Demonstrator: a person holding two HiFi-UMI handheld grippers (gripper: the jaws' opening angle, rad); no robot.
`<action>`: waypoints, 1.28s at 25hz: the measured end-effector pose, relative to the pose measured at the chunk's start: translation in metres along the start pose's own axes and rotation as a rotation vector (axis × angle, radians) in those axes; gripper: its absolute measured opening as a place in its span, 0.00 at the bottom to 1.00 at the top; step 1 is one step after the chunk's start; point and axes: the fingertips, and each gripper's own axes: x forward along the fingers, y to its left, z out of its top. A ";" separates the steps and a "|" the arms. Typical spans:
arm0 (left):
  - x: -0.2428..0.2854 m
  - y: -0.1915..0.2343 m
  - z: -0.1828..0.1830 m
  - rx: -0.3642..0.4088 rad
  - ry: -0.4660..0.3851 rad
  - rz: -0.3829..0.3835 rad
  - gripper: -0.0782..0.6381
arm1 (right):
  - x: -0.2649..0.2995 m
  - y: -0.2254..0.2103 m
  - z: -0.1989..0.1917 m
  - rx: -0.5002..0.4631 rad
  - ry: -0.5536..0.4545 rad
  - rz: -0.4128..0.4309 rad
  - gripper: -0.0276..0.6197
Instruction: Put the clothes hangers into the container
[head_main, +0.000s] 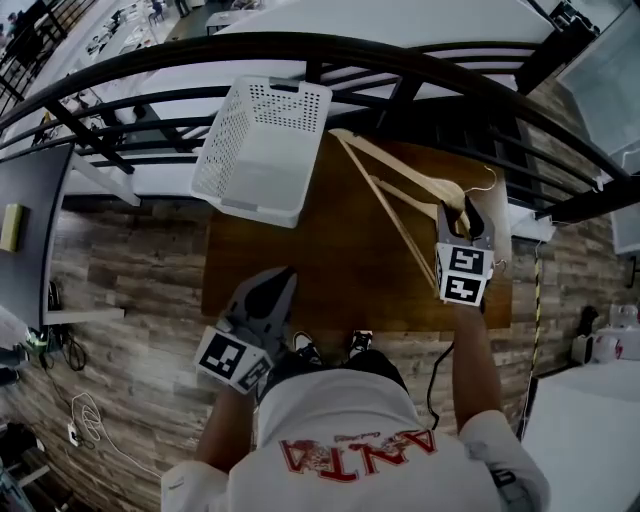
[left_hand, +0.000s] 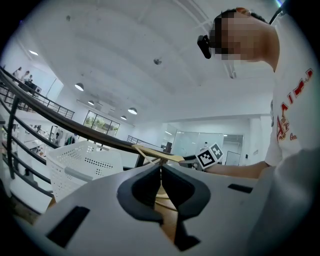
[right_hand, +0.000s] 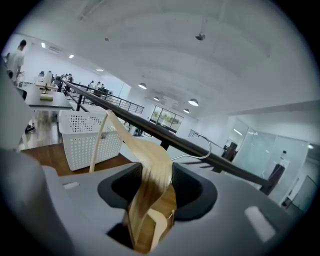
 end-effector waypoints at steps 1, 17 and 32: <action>-0.002 0.001 0.004 0.001 -0.009 0.014 0.13 | 0.004 0.000 0.017 -0.028 -0.025 0.012 0.33; -0.073 0.064 0.038 0.005 -0.116 0.278 0.13 | 0.103 0.152 0.196 -0.869 -0.235 0.301 0.33; -0.138 0.105 0.037 -0.034 -0.155 0.459 0.13 | 0.160 0.313 0.207 -1.275 -0.301 0.441 0.34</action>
